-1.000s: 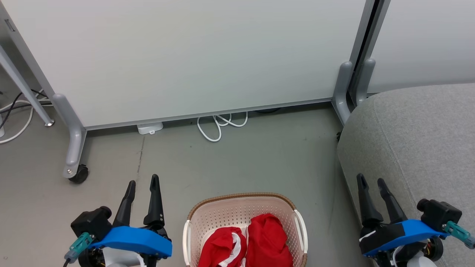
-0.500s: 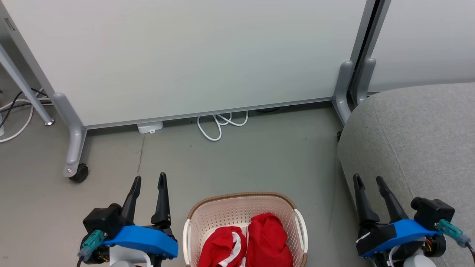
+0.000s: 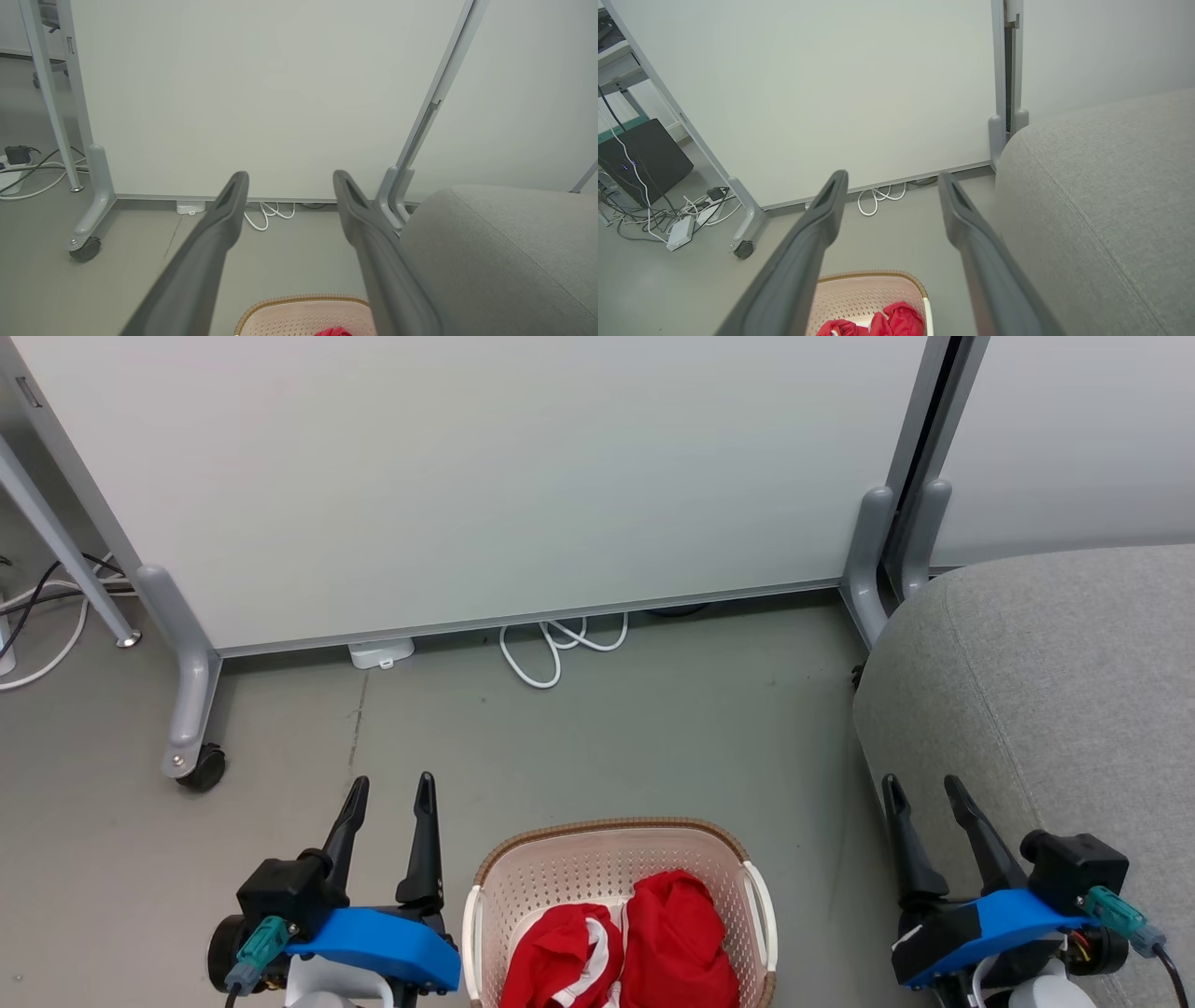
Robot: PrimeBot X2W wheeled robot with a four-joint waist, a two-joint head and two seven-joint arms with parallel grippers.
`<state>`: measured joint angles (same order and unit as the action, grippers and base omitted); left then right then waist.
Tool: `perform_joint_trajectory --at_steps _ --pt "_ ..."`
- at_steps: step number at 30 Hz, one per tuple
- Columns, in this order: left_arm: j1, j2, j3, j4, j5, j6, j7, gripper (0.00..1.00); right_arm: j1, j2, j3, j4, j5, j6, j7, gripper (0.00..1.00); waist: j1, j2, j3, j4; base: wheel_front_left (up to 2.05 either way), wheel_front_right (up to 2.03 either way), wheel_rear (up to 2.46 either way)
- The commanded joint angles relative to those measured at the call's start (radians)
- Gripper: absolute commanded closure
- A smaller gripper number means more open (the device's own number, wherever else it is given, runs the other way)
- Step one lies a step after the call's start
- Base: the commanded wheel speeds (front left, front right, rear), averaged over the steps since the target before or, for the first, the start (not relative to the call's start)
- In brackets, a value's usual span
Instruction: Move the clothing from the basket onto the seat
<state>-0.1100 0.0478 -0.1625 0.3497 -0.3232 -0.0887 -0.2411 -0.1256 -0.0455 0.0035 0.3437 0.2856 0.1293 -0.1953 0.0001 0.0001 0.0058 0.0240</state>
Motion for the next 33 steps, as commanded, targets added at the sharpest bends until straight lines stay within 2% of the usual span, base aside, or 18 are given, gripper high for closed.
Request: perform_joint_trajectory --at_steps 1,11,27,33 --pt "-0.018 0.004 -0.002 0.001 0.017 0.001 -0.009 0.00 -0.021 -0.007 0.002 0.002 -0.018 0.002 -0.008 0.00 -0.0001 -0.0001 0.000 0.000 0.00 0.00 0.00" --pt "-0.018 0.004 -0.016 0.011 0.073 0.008 -0.027 0.00 -0.016 -0.008 0.006 0.008 -0.076 0.002 -0.025 0.00 -0.0001 -0.0001 -0.004 0.004 0.00 0.00 0.00" --pt "-0.011 0.004 -0.009 0.012 0.066 0.008 -0.026 0.00 -0.012 -0.008 0.003 0.005 -0.069 0.002 -0.027 0.00 -0.0001 -0.0001 -0.004 0.002 0.00 0.00 0.00" --pt "-0.025 0.004 -0.007 0.014 0.063 0.008 -0.025 0.00 -0.036 -0.008 0.011 -0.009 -0.064 0.002 -0.028 0.00 -0.0001 -0.0001 0.043 -0.007 0.00 0.00 0.00"
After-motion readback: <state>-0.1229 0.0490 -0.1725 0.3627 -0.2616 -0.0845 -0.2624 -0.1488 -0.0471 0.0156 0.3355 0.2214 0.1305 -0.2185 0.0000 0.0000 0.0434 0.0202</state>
